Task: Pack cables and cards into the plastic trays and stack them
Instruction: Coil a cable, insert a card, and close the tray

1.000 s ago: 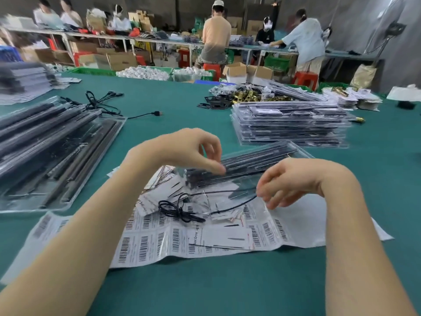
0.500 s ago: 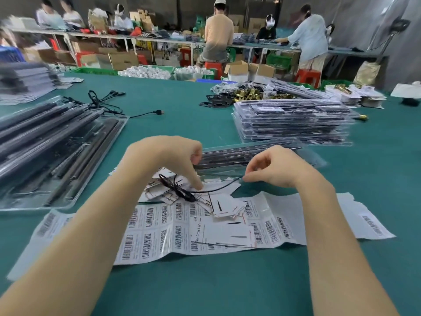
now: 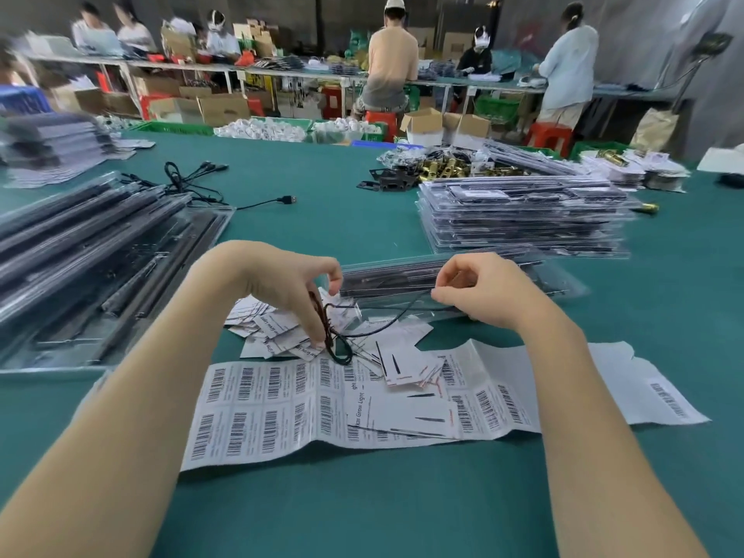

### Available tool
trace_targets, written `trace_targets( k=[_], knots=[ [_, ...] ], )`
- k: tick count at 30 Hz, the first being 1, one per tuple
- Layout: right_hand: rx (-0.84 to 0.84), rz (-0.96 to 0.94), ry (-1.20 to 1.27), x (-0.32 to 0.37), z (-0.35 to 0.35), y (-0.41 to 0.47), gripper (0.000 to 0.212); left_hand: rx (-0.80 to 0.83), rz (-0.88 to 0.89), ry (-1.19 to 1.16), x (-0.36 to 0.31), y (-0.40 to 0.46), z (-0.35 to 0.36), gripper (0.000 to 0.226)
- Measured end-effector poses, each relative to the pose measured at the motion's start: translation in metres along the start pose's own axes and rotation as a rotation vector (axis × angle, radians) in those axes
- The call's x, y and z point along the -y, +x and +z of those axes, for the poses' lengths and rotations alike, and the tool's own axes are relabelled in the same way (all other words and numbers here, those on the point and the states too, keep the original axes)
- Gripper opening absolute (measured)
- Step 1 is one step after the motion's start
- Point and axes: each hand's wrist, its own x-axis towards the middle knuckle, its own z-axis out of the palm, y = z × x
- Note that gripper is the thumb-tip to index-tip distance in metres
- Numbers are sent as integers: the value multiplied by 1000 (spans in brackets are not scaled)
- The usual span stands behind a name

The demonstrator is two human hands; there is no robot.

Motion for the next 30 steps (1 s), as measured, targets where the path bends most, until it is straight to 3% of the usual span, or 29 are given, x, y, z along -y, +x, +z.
trace_targets(
  k=[4, 7, 10, 16, 20, 22, 27, 30],
  knots=[
    [209, -4, -5, 10, -15, -6, 4, -48, 170, -201, 10, 1, 2, 18],
    [259, -101, 90, 27, -11, -7, 13, -121, 247, -436, 16, 5, 6, 13],
    [344, -123, 6, 41, 9, -4, 20, -167, 269, -711, 18, 13, 13, 14],
    [160, -147, -110, 41, 46, 8, 18, -281, 171, -1189, 7, 31, 19, 24],
    [84, -187, -133, 35, 57, 12, 3, -400, -24, -994, 9, 42, 22, 30],
    [108, -170, -101, 33, 58, 13, 10, -453, -93, -836, 13, 45, 23, 24],
    [173, -2, 152, 41, 52, 17, 27, -564, -94, -380, 6, 49, 26, 13],
    [65, 20, -50, 48, 60, 25, 32, -641, -69, -223, 2, 49, 32, 7]
  ],
)
